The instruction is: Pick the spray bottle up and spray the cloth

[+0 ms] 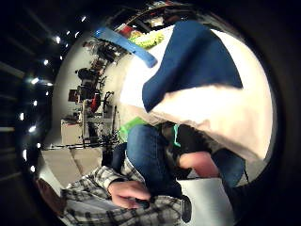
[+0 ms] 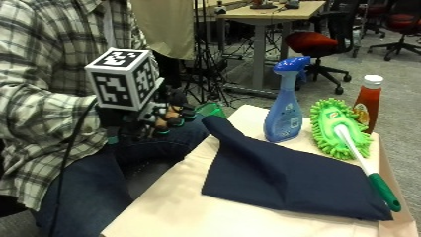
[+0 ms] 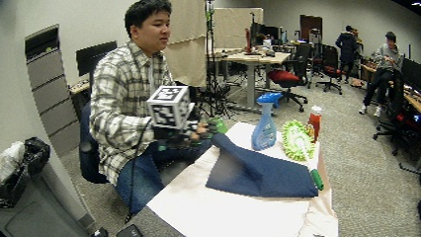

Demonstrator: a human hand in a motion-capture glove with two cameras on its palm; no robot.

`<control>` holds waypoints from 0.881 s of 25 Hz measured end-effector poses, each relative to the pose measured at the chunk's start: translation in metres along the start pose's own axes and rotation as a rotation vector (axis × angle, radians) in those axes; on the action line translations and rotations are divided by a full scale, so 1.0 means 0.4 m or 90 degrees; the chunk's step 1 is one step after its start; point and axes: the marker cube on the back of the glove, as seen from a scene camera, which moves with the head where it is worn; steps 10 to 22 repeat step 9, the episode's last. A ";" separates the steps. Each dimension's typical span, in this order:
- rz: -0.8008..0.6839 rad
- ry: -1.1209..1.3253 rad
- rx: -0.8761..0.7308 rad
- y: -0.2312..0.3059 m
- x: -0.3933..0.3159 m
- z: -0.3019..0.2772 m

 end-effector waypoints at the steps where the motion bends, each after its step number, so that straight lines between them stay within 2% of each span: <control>1: 0.008 -0.001 0.004 0.035 0.010 0.008; 8: 0.033 -0.003 0.017 0.201 0.043 0.058; 22: 0.035 -0.003 0.017 0.208 0.044 0.060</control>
